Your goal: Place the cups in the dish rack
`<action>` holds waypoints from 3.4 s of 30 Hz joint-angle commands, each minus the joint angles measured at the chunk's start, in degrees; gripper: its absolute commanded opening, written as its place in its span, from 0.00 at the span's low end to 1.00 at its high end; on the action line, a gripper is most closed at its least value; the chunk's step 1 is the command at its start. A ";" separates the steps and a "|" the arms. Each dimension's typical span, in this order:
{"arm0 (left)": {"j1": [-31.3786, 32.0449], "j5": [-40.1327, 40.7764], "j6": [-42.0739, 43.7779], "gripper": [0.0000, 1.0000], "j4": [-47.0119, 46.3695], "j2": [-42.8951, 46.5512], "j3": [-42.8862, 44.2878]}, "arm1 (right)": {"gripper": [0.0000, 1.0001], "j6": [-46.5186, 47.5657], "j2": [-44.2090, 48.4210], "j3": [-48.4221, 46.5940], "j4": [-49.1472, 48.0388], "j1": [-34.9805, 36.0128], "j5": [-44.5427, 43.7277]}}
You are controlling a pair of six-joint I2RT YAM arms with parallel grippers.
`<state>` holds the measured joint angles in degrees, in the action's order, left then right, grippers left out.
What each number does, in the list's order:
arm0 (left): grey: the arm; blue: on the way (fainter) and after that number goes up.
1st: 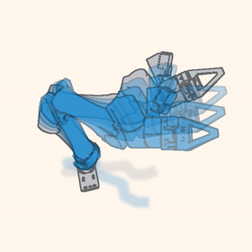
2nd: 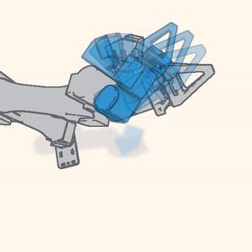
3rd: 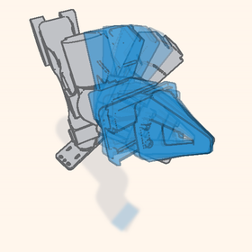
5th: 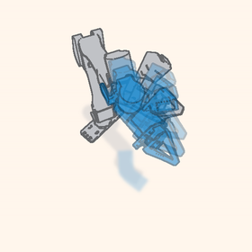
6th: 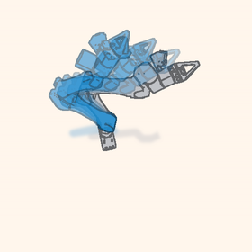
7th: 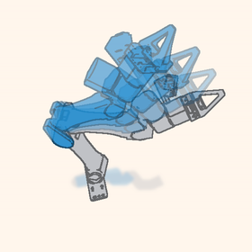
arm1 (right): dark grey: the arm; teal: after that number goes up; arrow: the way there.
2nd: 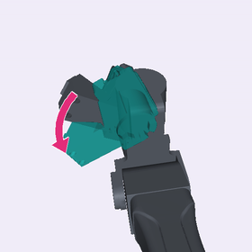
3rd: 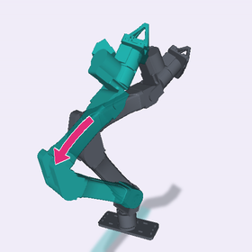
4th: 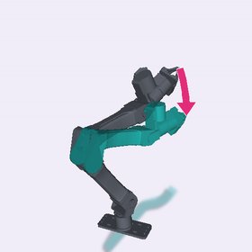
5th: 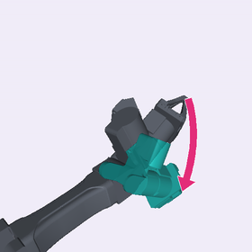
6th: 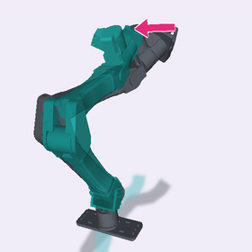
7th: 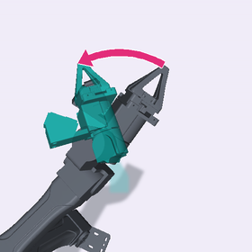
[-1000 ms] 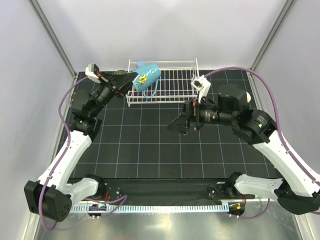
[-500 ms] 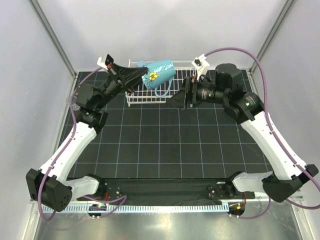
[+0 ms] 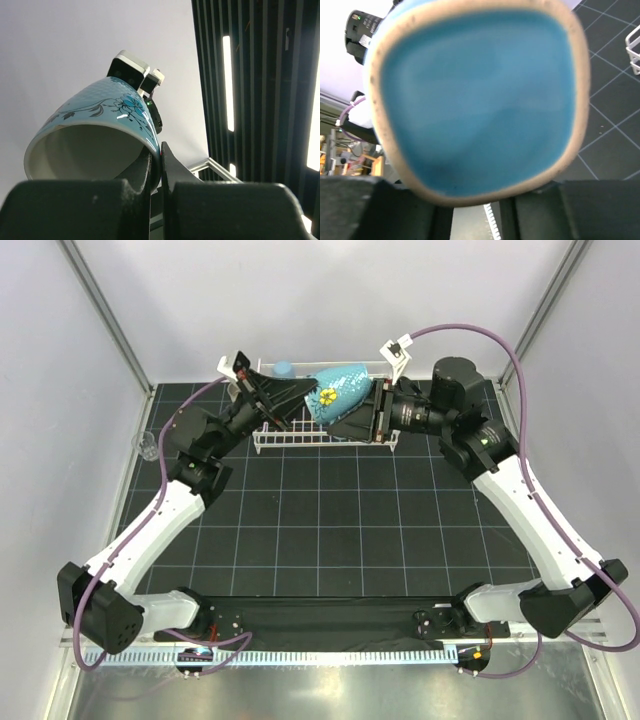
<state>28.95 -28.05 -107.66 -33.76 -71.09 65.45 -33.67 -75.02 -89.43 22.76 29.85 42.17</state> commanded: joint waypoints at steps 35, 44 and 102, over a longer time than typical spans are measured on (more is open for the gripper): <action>1.81 14.78 13.69 0.98 42.78 25.74 -13.16 | 0.04 15.47 13.34 10.77 18.10 0.39 -29.42; 1.81 11.79 40.90 0.95 72.85 14.23 10.01 | 0.04 15.21 5.16 6.91 15.56 0.39 -46.38; -0.91 45.37 72.94 1.00 108.91 14.40 38.87 | 0.04 16.27 -62.87 -45.66 12.48 -8.93 -61.07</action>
<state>28.36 15.35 -35.73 74.96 -56.55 102.32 -18.87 -139.61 -130.76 39.46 20.99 -16.62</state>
